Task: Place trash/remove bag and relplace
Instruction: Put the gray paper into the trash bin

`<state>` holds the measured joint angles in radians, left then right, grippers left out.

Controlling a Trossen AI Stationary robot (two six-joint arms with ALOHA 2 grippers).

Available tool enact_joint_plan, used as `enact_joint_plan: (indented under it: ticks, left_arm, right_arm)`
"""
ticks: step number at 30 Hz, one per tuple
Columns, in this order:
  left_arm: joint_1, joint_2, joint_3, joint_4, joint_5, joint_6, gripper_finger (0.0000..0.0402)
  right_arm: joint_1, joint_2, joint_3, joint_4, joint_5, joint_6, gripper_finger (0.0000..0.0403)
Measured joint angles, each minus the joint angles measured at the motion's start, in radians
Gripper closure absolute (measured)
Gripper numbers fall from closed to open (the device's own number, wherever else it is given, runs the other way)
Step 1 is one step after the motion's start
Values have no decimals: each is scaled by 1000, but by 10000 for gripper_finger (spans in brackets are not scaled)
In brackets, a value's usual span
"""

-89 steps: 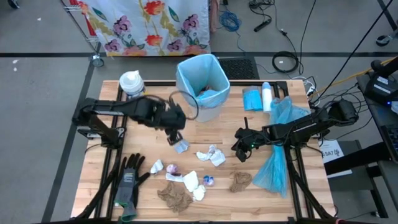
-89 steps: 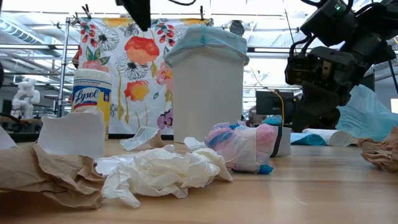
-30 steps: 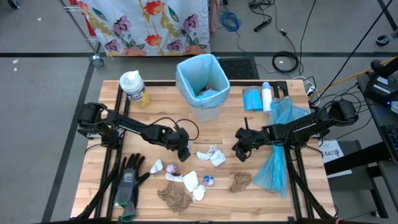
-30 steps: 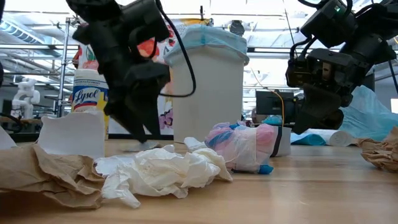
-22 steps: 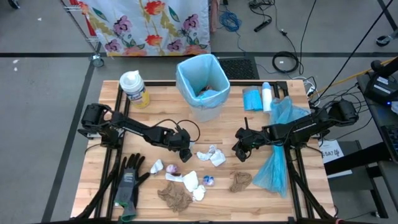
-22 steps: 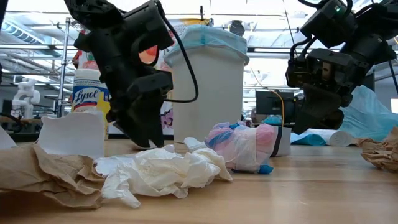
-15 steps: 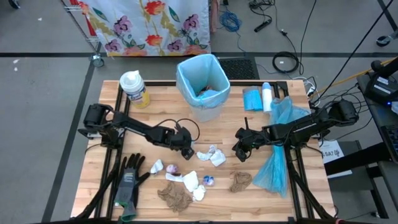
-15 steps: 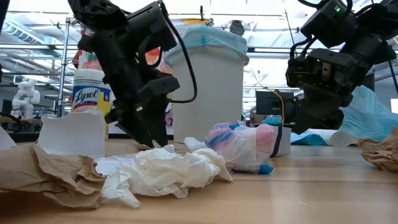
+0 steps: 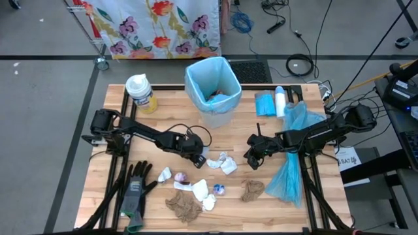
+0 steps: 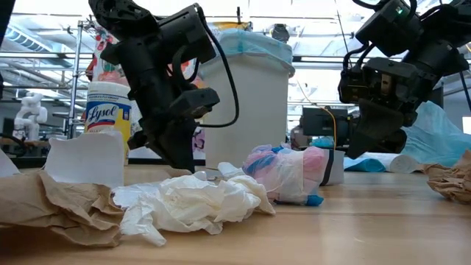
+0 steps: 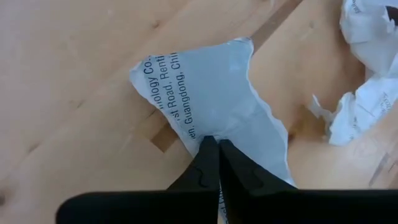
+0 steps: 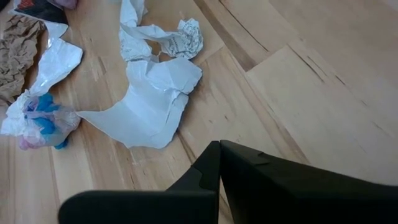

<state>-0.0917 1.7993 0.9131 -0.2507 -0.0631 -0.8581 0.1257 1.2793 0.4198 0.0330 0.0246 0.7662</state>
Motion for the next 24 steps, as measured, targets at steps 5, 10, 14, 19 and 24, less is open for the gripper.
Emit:
enact_joint_plan:
  ticks: [5,10,14,19,24]
  left_arm:
    - [0,-27,58,-100,-5,47,400]
    - [0,-66,110,-219,-20,82,400]
    - [-6,-88,132,-301,-46,93,401]
    - [-19,-143,140,-310,-62,116,401]
    - [-28,-152,140,-309,-38,247,399]
  right_arm:
    - [0,0,0,-1,0,0,403]
    - [0,0,0,0,0,3,403]
    - [0,1,0,0,0,4,403]
    - [0,1,0,-1,3,0,403]
    - [0,1,0,0,4,-3,403]
